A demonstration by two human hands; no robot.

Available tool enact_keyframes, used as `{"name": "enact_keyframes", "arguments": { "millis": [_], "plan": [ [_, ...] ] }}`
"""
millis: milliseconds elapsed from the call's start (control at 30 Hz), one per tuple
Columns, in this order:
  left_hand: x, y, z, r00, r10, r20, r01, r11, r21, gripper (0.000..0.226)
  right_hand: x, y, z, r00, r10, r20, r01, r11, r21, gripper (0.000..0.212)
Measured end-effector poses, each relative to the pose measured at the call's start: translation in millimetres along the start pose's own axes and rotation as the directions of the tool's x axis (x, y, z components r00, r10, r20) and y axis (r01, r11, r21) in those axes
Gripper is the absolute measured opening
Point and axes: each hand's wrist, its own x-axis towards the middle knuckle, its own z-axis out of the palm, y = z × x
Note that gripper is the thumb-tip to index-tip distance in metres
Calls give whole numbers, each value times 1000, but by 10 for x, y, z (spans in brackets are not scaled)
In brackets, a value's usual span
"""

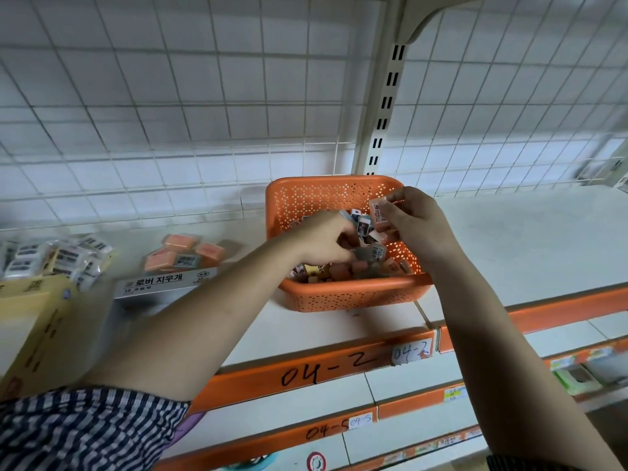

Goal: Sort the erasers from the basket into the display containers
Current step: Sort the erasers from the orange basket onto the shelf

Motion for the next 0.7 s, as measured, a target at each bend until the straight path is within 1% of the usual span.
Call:
{"name": "enact_keyframes", "arguments": {
  "millis": [33,100,167,233,300,433,467,533,567,633,700],
  "plan": [
    [-36,15,-20,998,3,-58,-5,999,-31,27,1,-16,5,1000,-20,10,20,1000,3,14],
    [-145,33,-80,977,-4,-213,-23,992,-125,17,-7,-57,17,998,-61,30,60,998,6,13],
    [-319,7,-183,938,-75,-337,-15,966,-257,7,-26,-110,47,996,-80,29,79,996,31,15],
    [-533,-95,-304,888,-157,-432,2,942,-337,4,-56,-194,119,996,-89,24,86,992,90,16],
    [-749,-258,-414,820,-238,-520,20,921,-390,5,-111,-339,255,994,-107,24,103,984,146,12],
    [-1153,-592,-569,680,-440,-586,55,828,-558,5,-267,-672,714,984,-139,112,106,959,262,15],
    [-1250,-660,-597,641,-476,-602,53,810,-583,3,-315,-749,862,979,-150,136,105,951,291,14],
    [-1436,-796,-626,574,-527,-627,39,782,-622,1,-403,-871,1178,968,-184,169,116,930,348,6],
    [-1521,-855,-625,547,-558,-624,32,759,-650,2,-445,-911,1340,964,-198,177,122,922,367,8],
    [-1681,-1003,-590,507,-608,-611,40,725,-688,4,-514,-936,1663,956,-216,198,135,924,358,13],
    [-1818,-1146,-559,479,-636,-605,51,708,-705,6,-540,-874,1953,951,-233,202,179,951,251,11]
  ]
}}
